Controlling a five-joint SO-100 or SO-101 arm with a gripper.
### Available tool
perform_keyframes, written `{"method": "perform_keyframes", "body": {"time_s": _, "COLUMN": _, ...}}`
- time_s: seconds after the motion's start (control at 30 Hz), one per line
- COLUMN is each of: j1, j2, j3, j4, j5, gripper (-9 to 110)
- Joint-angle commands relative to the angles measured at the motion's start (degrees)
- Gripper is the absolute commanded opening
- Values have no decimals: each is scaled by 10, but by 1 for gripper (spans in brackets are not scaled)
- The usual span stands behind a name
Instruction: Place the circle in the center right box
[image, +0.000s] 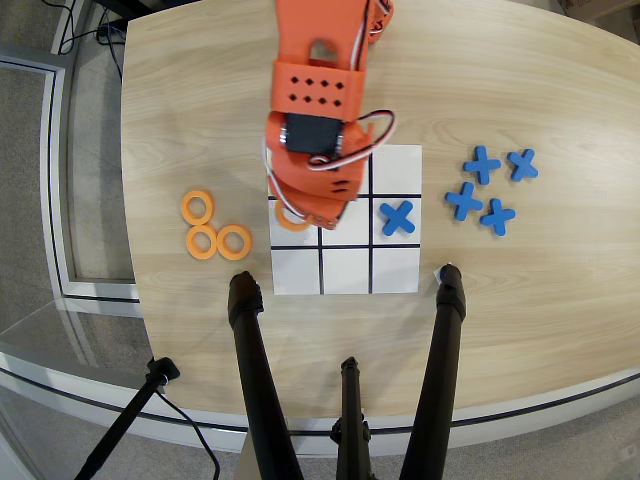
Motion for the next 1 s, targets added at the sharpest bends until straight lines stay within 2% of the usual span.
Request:
{"method": "perform_keyframes", "body": {"time_s": 0.0, "j1": -21, "j2": -33, "j3": -51, "j4": 1, "j5": 11, "gripper": 0}}
{"method": "perform_keyframes", "body": {"time_s": 0.3, "j1": 8, "j2": -202, "j3": -159, "j4": -17, "j5": 6, "gripper": 0}}
{"method": "perform_keyframes", "body": {"time_s": 0.97, "j1": 35, "j2": -225, "j3": -149, "j4": -22, "j5": -9, "gripper": 0}}
